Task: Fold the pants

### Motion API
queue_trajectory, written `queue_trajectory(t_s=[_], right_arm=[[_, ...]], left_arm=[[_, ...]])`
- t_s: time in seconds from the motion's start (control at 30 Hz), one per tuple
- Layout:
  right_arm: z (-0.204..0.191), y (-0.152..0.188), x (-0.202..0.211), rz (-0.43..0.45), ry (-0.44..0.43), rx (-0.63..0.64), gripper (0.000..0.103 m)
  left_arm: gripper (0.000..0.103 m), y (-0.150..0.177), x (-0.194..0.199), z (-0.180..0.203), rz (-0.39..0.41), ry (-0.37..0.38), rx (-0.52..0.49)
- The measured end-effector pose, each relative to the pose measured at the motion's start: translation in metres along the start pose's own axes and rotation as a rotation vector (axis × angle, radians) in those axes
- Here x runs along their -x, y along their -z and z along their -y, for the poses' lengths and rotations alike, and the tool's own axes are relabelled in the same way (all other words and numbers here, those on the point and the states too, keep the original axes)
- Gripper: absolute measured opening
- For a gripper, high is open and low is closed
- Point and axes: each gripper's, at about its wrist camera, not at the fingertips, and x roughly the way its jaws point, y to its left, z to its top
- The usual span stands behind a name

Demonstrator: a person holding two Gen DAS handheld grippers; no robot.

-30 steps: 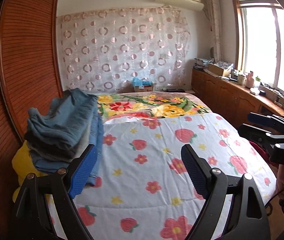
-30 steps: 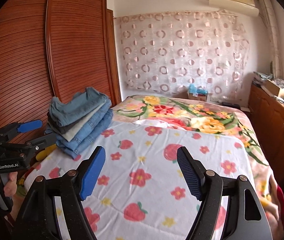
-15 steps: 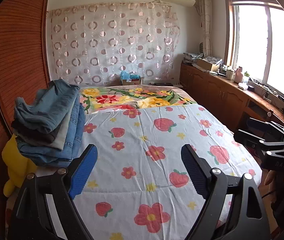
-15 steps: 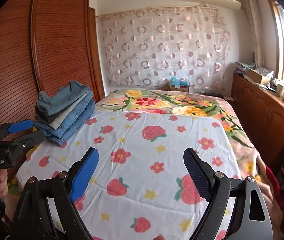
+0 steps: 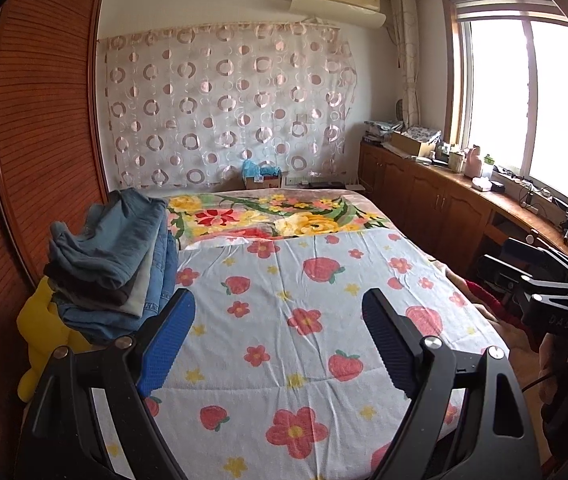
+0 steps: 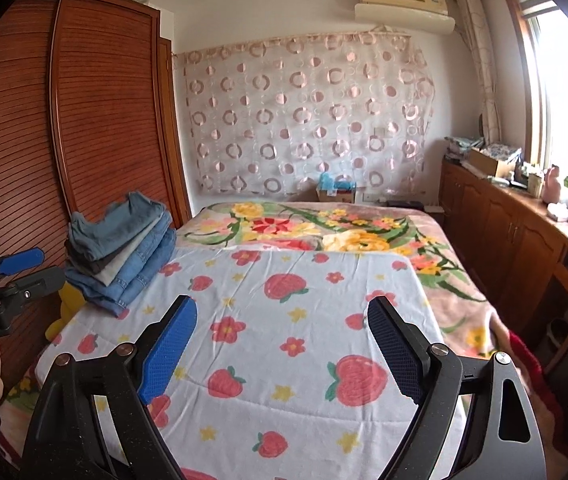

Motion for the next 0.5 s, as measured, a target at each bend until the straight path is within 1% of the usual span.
queue_trajectory(t_s=[0.3,0.5], right_arm=[[-0.003,-0.003,0.023,0.064,0.016,-0.008,0.089],[-0.003,0.004,0.021,0.083,0.03,-0.011,0.089]], left_arm=[[0.086,-0.014,0.019,0.001,0.05,-0.017,0.006],[0.086,-0.015,0.029,-0.004,0.084,-0.037,0.01]])
